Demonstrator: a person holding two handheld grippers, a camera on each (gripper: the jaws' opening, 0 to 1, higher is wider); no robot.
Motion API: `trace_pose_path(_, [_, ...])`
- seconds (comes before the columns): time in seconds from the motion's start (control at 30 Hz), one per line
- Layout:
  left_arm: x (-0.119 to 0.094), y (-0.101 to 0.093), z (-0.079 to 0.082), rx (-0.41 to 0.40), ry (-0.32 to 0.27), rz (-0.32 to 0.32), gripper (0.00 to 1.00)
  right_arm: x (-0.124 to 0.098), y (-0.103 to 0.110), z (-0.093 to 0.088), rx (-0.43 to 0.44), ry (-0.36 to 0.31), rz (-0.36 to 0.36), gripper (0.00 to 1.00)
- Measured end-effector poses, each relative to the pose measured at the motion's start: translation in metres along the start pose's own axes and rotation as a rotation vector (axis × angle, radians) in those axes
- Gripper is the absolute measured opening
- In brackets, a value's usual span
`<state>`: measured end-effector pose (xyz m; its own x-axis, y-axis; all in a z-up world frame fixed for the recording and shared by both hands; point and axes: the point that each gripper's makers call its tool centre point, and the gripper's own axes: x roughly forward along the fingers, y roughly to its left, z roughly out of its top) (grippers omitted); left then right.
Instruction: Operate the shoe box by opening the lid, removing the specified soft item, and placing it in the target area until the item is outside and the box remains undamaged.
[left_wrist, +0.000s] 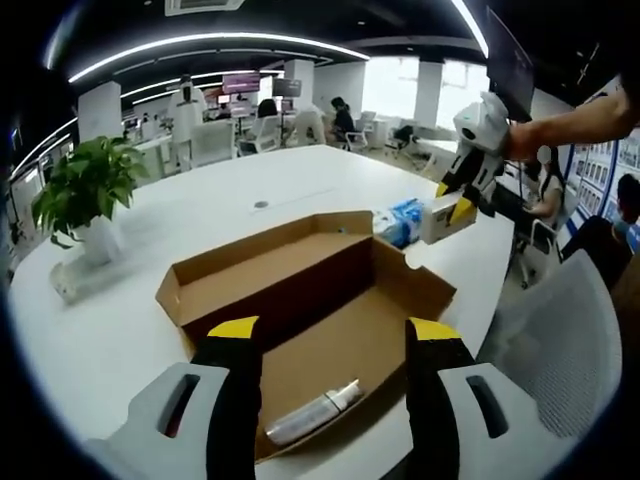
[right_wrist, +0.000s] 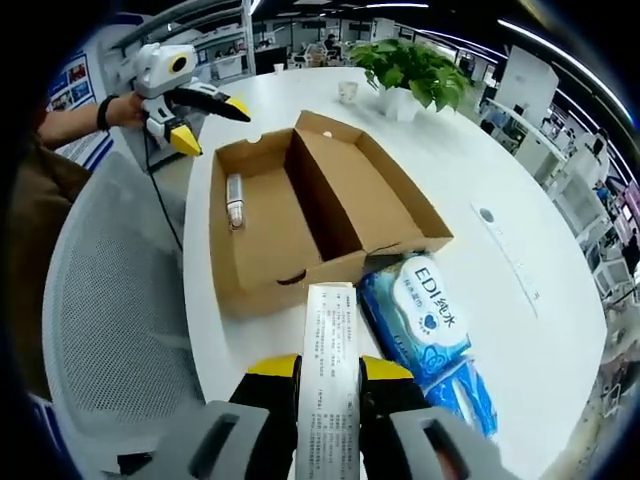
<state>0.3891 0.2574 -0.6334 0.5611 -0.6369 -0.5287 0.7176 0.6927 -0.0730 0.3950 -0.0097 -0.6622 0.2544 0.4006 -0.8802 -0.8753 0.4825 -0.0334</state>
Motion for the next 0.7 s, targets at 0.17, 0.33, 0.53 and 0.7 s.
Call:
trace_pose_path(0.17, [0.002,0.001,-0.002,-0.004,0.006,0.001,0.57,-0.009,-0.021,0.0,-0.009,0.003,-0.017,0.18])
trace_pose_path(0.33, [0.003,0.002,-0.004,-0.014,0.014,0.004,0.57,-0.017,-0.049,0.0,-0.031,0.013,-0.038,0.18])
trace_pose_path(0.53, [-0.001,0.004,-0.003,-0.023,0.02,0.016,0.57,-0.021,-0.084,-0.002,-0.044,0.02,-0.055,0.18])
trace_pose_path(0.7, [-0.004,0.01,-0.008,-0.04,0.032,0.041,0.57,-0.014,-0.107,-0.006,-0.049,0.028,-0.059,0.18])
